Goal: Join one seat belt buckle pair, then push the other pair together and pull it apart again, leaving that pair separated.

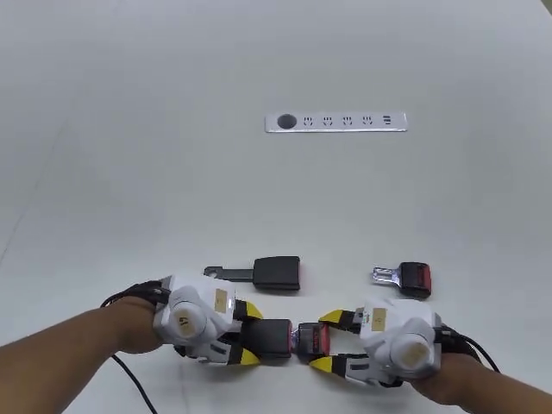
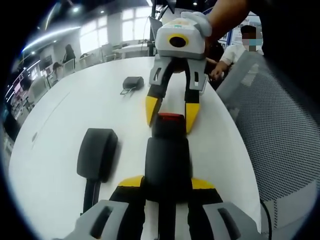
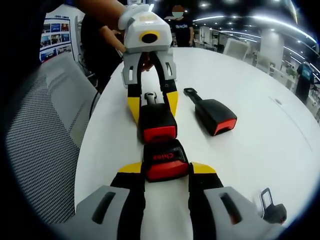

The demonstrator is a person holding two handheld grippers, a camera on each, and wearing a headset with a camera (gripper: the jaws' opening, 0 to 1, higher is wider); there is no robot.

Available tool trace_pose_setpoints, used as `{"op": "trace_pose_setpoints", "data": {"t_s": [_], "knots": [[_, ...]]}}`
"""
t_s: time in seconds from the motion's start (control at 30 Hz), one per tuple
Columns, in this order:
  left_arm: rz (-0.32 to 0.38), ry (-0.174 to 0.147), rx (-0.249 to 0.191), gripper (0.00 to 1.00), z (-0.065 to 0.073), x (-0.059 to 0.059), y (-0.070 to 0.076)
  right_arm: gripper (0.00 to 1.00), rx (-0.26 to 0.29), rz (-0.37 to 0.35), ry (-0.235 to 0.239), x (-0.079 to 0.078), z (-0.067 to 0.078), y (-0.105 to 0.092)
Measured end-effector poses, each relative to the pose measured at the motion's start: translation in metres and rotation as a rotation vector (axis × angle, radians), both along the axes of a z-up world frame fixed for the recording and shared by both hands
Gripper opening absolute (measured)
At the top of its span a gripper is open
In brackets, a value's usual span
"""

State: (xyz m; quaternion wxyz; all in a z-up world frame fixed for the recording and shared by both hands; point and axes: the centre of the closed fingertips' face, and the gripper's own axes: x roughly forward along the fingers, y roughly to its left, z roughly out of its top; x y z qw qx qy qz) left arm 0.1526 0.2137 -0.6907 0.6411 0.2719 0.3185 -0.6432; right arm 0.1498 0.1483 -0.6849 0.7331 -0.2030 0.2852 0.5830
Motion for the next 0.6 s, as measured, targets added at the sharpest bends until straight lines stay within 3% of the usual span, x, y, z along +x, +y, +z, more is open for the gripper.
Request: {"op": "trace_pose_setpoints", "data": {"t_s": [0.47,0.6], "knots": [[0.017,0.019,-0.006,0.33,0.0006,-0.0003,-0.0006,0.32,0.019,-0.01,0.0,0.0,-0.0018,-0.0005],[0.002,-0.001,0.006,0.33,-0.0015,-0.0015,-0.0001,0.33,0.01,-0.01,-0.003,-0.001,-0.0021,-0.0002]]}}
